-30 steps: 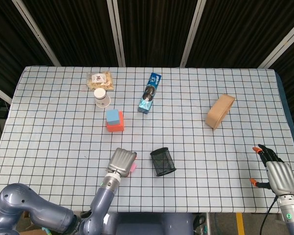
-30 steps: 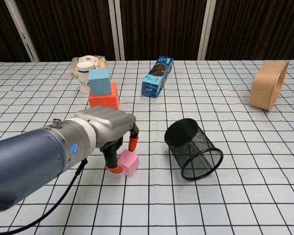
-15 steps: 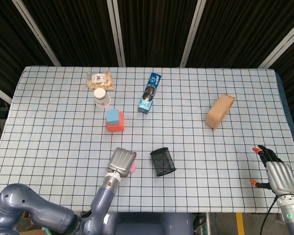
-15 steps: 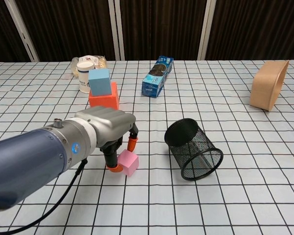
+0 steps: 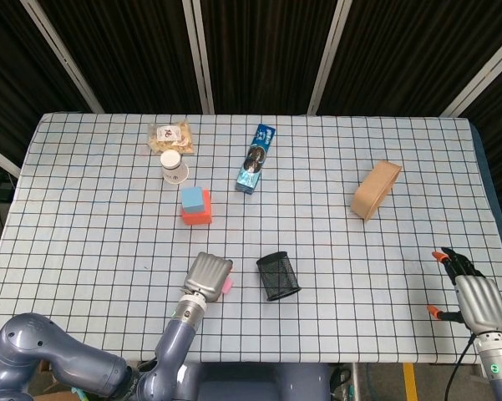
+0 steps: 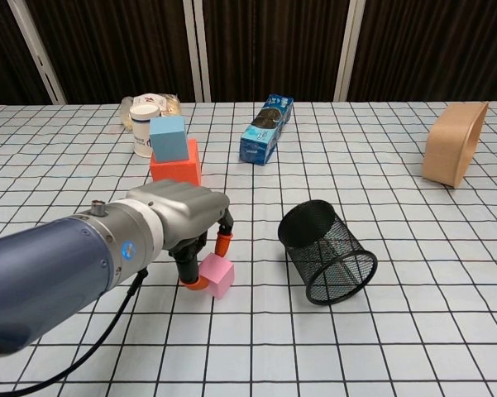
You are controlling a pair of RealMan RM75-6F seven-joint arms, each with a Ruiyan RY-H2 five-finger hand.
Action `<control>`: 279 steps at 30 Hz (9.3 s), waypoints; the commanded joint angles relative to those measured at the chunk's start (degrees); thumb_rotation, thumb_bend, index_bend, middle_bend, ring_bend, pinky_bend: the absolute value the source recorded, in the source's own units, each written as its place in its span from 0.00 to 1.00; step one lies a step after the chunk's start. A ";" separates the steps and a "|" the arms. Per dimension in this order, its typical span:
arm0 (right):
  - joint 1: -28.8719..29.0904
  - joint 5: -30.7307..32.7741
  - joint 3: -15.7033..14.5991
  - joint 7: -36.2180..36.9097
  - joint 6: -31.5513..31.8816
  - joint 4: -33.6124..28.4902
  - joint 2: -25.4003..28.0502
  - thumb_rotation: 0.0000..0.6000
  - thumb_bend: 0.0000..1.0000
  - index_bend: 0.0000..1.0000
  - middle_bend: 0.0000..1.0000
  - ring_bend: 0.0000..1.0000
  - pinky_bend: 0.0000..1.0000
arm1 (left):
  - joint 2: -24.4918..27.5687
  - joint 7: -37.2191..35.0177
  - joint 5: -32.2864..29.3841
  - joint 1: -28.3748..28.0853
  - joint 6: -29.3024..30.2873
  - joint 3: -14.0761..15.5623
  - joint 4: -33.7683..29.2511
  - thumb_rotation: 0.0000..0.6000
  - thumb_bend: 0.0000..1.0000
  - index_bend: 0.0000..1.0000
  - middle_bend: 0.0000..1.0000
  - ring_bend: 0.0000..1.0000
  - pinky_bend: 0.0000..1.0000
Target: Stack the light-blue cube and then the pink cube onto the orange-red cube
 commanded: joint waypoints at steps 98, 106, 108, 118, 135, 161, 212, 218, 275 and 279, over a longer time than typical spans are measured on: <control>-0.82 -1.47 -0.18 -2.01 2.39 -1.21 0.21 1.00 0.14 0.18 0.11 0.13 0.35 | 6.26 -4.13 -21.53 -11.20 13.86 -31.51 14.79 1.00 0.31 0.50 0.84 0.68 0.71; -0.79 -1.40 -0.16 -2.23 2.33 -1.16 0.08 1.00 0.14 0.18 0.11 0.14 0.35 | 5.72 -4.23 -21.97 -11.44 13.57 -31.63 16.39 1.00 0.31 0.50 0.84 0.68 0.71; -0.74 -1.37 -0.19 -2.25 2.17 -1.18 0.06 1.00 0.14 0.18 0.11 0.14 0.35 | 5.71 -4.14 -22.40 -11.30 13.56 -31.80 16.54 1.00 0.31 0.50 0.84 0.68 0.71; -0.69 -1.35 -0.25 -2.62 2.03 -1.29 -0.01 1.00 0.14 0.18 0.11 0.13 0.35 | 5.80 -4.19 -22.61 -11.10 13.07 -31.92 16.73 1.00 0.31 0.50 0.84 0.68 0.71; -0.70 -1.45 -0.25 -2.40 2.11 -1.37 0.13 1.00 0.14 0.18 0.11 0.13 0.35 | 5.35 -3.96 -22.30 -11.46 13.48 -31.53 17.36 1.00 0.31 0.50 0.84 0.68 0.71; -0.53 -1.25 -0.35 -2.74 1.62 -1.35 -0.08 1.00 0.14 0.18 0.11 0.13 0.35 | 5.45 -3.40 -21.78 -11.06 12.69 -30.90 17.46 1.00 0.31 0.50 0.84 0.68 0.71; -0.34 -0.67 -0.37 -2.45 0.87 -1.40 0.07 1.00 0.14 0.18 0.11 0.13 0.35 | 5.90 -2.41 -21.93 -10.96 13.24 -31.04 17.00 1.00 0.31 0.45 0.84 0.68 0.71; -0.40 -0.76 -0.37 -2.44 1.03 -1.42 0.05 1.00 0.14 0.18 0.11 0.13 0.35 | 5.84 -2.53 -21.78 -10.94 12.94 -30.89 17.35 1.00 0.31 0.44 0.84 0.68 0.71; 0.05 -0.70 -0.59 -2.39 0.09 -1.79 0.12 1.00 0.14 0.18 0.11 0.13 0.35 | 20.48 -2.30 -21.68 -0.11 7.95 -21.89 -1.40 1.00 0.31 0.33 0.84 0.68 0.71; 0.06 -0.66 -0.59 -2.28 0.04 -1.61 0.08 1.00 0.14 0.18 0.11 0.13 0.35 | 19.11 -2.64 -21.20 -0.88 7.48 -20.24 -0.22 1.00 0.31 0.32 0.84 0.68 0.71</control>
